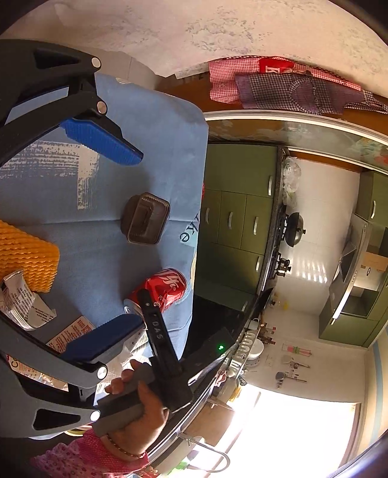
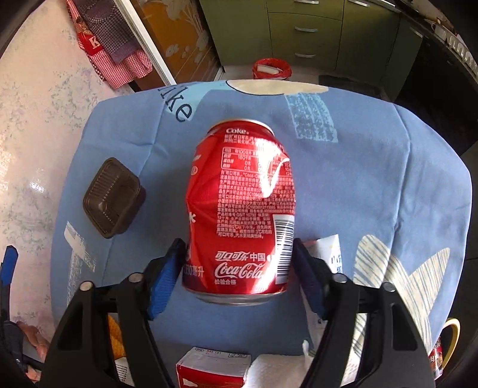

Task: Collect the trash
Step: 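Grasp the red cola can with the right tool, then carry the cola can over the bin and open the right tool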

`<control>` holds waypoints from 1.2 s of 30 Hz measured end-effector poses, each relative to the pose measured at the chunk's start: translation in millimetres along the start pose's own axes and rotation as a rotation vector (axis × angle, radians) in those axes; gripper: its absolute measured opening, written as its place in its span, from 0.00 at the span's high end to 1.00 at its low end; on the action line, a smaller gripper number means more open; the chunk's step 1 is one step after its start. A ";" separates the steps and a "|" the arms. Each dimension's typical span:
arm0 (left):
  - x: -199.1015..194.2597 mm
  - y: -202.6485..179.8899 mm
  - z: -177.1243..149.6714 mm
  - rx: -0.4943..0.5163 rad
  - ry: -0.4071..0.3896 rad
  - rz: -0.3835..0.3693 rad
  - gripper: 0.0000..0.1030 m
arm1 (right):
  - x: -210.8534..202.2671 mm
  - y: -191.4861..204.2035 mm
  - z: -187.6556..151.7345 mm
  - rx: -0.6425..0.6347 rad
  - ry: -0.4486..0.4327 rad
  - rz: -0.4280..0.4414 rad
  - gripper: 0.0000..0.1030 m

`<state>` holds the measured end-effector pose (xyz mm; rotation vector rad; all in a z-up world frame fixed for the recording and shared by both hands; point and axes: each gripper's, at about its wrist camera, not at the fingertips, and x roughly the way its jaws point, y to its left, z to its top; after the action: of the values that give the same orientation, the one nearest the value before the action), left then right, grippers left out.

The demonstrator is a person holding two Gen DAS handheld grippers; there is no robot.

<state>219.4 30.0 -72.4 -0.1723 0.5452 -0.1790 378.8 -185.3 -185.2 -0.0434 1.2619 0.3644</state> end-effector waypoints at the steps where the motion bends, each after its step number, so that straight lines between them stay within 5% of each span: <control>1: 0.1 -0.3 -0.2 0.001 -0.001 0.001 0.05 | -0.2 1.1 -0.8 0.001 -0.012 -0.006 0.37; 6: 2.7 -0.4 -1.8 0.004 0.005 0.004 0.05 | -23.7 2.0 -13.2 -0.019 -0.085 -0.009 0.37; 13: 7.4 -1.1 -3.1 0.002 0.021 -0.002 0.05 | -126.4 -54.5 -69.6 0.043 -0.229 0.012 0.37; 18: 8.1 -6.7 -4.1 0.016 0.021 -0.012 0.05 | -206.2 -140.2 -144.1 0.197 -0.304 -0.161 0.37; 21: 8.8 -10.1 -5.9 0.025 0.022 -0.015 0.05 | -221.9 -178.7 -189.7 0.282 -0.278 -0.281 0.36; 25: 13.0 -12.6 -7.9 0.028 0.029 -0.014 0.05 | -201.6 -210.9 -230.5 0.352 -0.191 -0.331 0.37; 36: 23.2 -15.0 -13.6 0.040 0.060 -0.006 0.05 | -154.8 -241.8 -247.1 0.358 -0.005 -0.324 0.36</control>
<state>229.9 8.9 -92.2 -0.1302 0.5999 -0.2014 182.1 -507.8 -157.6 0.0585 1.2745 -0.1428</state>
